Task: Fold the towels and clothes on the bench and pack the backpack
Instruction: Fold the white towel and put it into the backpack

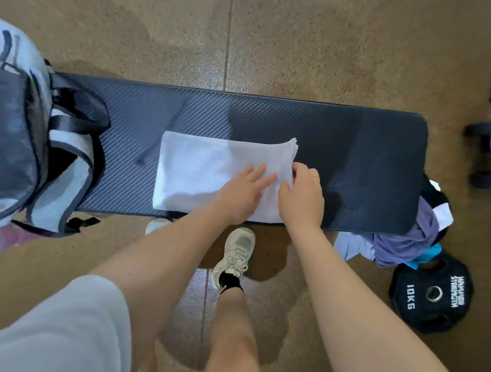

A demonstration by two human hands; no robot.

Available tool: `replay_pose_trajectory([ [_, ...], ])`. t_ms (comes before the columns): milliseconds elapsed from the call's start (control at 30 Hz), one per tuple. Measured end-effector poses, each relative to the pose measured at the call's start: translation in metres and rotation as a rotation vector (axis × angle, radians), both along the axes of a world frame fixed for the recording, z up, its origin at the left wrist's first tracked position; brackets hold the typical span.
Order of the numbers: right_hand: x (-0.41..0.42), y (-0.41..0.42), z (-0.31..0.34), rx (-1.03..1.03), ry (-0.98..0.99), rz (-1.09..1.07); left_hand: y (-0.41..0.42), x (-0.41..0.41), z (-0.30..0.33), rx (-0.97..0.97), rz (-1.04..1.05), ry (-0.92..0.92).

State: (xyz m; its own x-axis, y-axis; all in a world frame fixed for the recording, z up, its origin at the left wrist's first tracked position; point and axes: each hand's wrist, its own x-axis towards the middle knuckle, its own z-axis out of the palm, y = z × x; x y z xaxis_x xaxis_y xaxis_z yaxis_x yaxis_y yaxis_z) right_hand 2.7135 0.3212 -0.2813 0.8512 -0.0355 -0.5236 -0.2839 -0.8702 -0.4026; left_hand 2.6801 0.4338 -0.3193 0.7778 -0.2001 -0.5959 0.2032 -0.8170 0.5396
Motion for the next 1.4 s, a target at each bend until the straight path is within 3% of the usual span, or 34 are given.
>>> replay_pose_trajectory([
  [100,-0.010,0.018,0.007,0.080,0.036,0.082,0.006,0.004,0.027,-0.382,0.556,0.148],
  [167,-0.021,0.034,0.003,0.125,0.068,0.133,0.021,0.001,0.036,-0.502,0.795,0.248],
  [333,-0.036,0.054,-0.001,0.293,0.255,0.230,0.045,-0.015,0.014,-0.460,0.906,0.264],
  [433,-0.029,0.046,0.001,0.383,0.183,0.224,0.050,-0.021,0.005,-0.500,1.019,0.196],
  [533,-0.021,0.038,-0.006,0.073,-0.039,0.567,0.060,-0.021,0.000,-0.430,0.979,0.144],
  [633,-0.021,0.044,-0.022,-0.088,0.038,0.817,0.076,-0.016,-0.002,-0.265,0.754,0.096],
  [800,-0.024,0.059,-0.042,-0.273,0.062,0.880,0.117,-0.031,-0.004,0.059,0.677,-0.091],
  [900,-0.027,0.064,-0.042,-0.301,0.058,0.858,0.133,-0.050,-0.008,0.224,0.703,-0.034],
  [1033,-0.032,0.075,-0.041,-0.344,0.056,0.841,0.143,-0.049,-0.014,0.009,0.905,0.202],
  [1133,-0.034,0.088,-0.040,-0.349,0.066,0.813,0.154,-0.046,-0.008,-0.168,0.898,0.327],
  [1400,-0.052,0.162,-0.044,-0.058,0.046,0.648,0.201,-0.042,0.038,-0.019,0.755,-0.114],
])
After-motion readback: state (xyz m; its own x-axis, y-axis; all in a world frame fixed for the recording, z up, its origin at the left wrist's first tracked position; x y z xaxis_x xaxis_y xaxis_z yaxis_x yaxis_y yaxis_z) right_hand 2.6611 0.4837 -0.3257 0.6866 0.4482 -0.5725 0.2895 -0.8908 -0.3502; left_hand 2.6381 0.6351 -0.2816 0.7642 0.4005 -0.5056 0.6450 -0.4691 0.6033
